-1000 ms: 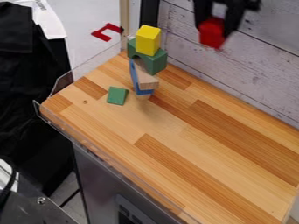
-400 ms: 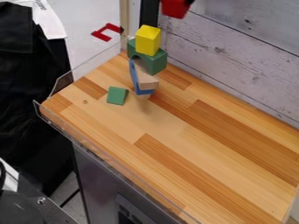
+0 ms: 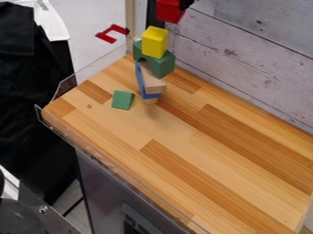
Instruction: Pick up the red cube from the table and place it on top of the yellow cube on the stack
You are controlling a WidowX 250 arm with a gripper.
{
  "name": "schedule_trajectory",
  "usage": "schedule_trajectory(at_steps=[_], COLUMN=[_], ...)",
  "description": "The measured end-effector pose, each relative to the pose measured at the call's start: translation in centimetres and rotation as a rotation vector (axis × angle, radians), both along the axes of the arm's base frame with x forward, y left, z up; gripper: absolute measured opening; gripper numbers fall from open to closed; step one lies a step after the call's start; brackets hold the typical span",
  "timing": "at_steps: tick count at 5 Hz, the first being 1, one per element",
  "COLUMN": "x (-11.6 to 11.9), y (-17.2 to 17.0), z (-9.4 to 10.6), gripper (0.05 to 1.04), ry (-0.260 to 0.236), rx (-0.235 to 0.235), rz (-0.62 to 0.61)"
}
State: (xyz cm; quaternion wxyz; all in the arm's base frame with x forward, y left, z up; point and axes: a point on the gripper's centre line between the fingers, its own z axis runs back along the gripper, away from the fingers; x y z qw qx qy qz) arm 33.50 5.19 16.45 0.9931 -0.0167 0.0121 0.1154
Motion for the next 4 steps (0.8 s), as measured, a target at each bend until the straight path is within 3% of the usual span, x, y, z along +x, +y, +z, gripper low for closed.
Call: schedule_trajectory(at_steps=[2,4], x=[-0.3,-1.0], y=[1.4,1.6], z=[0.0,-0.9], gripper=[0.570,0.570], ry=[0.007,0.045], rx=[0.014,0.017], rz=[0.031,0.028])
